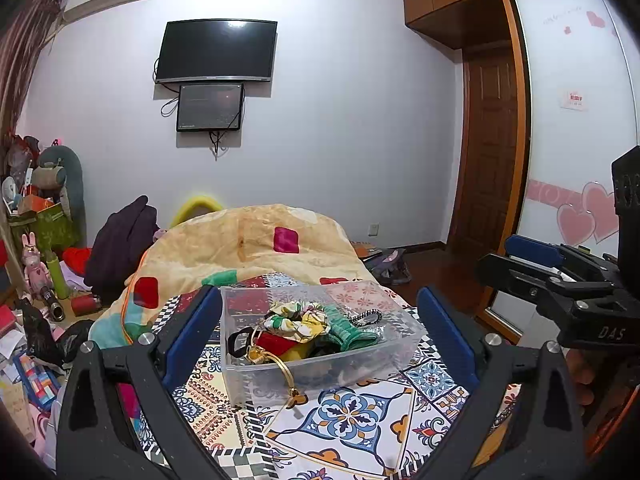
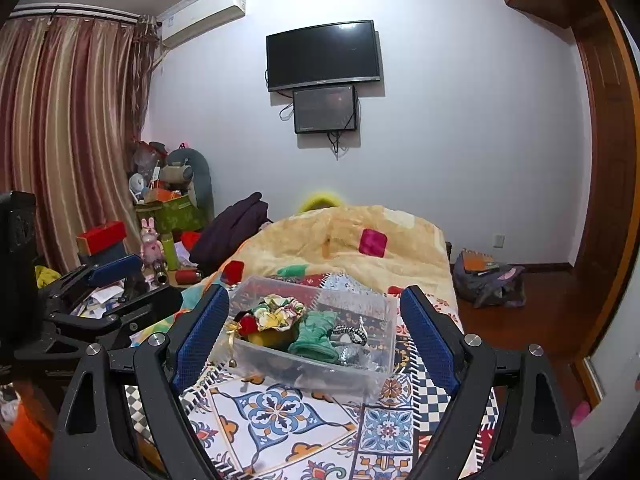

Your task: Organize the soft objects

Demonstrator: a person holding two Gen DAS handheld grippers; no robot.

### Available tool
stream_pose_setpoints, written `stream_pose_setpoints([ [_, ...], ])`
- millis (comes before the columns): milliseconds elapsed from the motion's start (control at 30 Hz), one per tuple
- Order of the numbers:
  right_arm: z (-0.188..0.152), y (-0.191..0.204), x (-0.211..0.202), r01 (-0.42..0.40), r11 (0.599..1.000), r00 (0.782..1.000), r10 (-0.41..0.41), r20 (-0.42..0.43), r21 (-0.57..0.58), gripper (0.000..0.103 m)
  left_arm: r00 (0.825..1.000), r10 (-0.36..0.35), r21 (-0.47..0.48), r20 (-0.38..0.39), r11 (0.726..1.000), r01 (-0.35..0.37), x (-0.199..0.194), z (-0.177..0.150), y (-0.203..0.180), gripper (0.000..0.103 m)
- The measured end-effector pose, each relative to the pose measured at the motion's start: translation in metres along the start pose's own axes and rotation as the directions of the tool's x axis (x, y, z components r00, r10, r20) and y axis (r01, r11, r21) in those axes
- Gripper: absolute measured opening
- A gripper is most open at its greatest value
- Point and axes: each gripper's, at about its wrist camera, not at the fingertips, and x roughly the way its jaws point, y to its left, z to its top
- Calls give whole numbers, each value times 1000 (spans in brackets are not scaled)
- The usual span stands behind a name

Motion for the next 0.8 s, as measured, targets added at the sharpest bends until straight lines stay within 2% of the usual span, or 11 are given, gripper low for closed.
stream_pose_setpoints([
  [467, 0, 0, -2, 0, 1000, 1000, 0, 10, 1, 87, 1000, 9, -3, 6, 1000, -9, -1, 3, -1, 103],
  [600, 0, 0, -1, 8, 1000, 1000, -8, 15, 2, 99, 1000, 17, -9, 6, 1000, -17, -3, 3, 0, 103],
  [800, -1, -3, -2, 16, 1000, 1000, -16, 24, 13, 103, 1000, 12, -24, -8, 1000, -12, -1, 3, 4, 103],
])
